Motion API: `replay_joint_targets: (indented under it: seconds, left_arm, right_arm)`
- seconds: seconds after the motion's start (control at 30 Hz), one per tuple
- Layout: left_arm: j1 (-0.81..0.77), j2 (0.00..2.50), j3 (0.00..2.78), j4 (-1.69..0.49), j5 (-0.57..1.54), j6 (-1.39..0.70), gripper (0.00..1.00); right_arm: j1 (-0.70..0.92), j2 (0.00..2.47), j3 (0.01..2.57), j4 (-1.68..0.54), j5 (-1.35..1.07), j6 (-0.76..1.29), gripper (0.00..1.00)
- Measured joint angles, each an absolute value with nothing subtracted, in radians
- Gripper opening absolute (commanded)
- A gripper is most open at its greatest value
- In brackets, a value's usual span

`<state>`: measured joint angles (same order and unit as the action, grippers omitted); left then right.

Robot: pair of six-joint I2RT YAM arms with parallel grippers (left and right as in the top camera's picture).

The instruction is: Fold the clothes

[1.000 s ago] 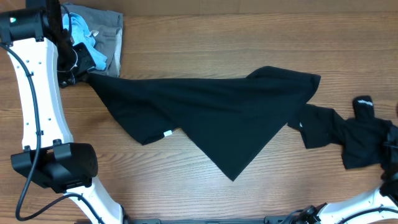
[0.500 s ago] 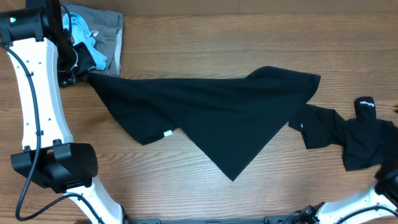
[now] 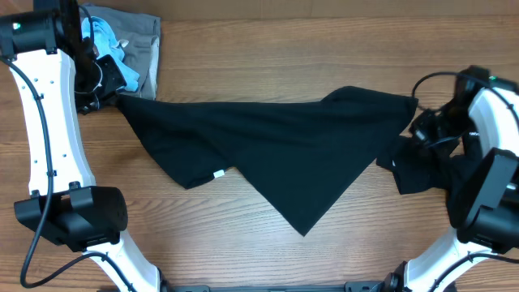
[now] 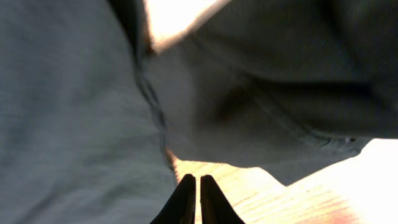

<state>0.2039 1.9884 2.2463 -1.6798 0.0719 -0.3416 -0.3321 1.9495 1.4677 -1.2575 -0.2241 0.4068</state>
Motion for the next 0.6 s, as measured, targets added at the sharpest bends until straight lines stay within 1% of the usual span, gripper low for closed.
replay_joint_targets:
  seconds: [0.23,0.5,0.6]
  left_arm:
    - [0.204,1.988,2.246,-1.68,0.072,-0.342,0.04]
    - [0.204,1.988,2.246,-1.68,0.072,-0.342,0.05]
    - [0.204,1.988,2.246,-1.684,0.072,-0.342,0.05]
  right_arm:
    - [-0.327,1.95,1.318,-1.187,-0.194,0.403,0.12]
    - [-0.328,1.95,1.248,-1.095,-0.175,0.411,0.13]
    - [-0.332,1.947,1.239,-1.06,-0.158,0.442,0.17]
